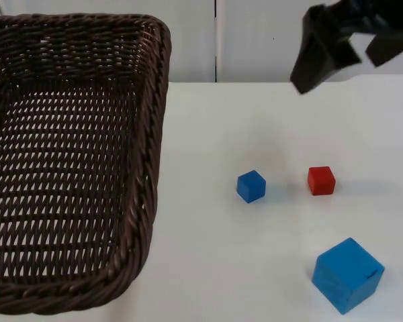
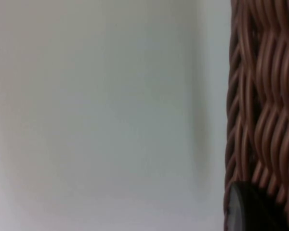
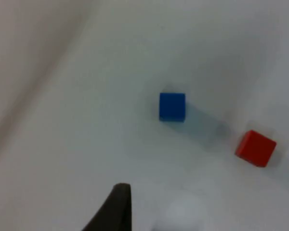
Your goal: Pick up the basket with the left hand and place the largest block into the basket with the right hand.
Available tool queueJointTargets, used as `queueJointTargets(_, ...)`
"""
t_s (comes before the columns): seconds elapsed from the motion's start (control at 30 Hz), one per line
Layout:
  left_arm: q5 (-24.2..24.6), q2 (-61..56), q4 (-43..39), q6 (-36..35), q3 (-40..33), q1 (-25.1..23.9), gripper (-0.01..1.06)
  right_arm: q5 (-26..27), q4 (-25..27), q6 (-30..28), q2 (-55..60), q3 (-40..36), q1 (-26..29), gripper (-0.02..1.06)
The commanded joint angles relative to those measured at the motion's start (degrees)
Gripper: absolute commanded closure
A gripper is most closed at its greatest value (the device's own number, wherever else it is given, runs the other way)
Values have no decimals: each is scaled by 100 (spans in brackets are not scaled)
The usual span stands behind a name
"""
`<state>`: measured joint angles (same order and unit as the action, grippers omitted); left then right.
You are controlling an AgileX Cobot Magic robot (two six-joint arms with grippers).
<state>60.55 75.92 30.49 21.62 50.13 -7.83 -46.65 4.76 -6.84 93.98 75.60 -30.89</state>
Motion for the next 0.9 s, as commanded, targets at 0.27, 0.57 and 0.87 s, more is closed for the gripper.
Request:
queueJointTargets(0.27,56,-58,46,14,45,-9,105,111,44,252,-58,-726,-311,0)
queueJointTargets(0.57,56,-58,41,42,45,-9,105,531,141,333,-421,-1888,-311,0)
queueJointTargets(0.87,21,-58,36,56,45,-9,105,1231,134,249,-422,-2551,-381,0)
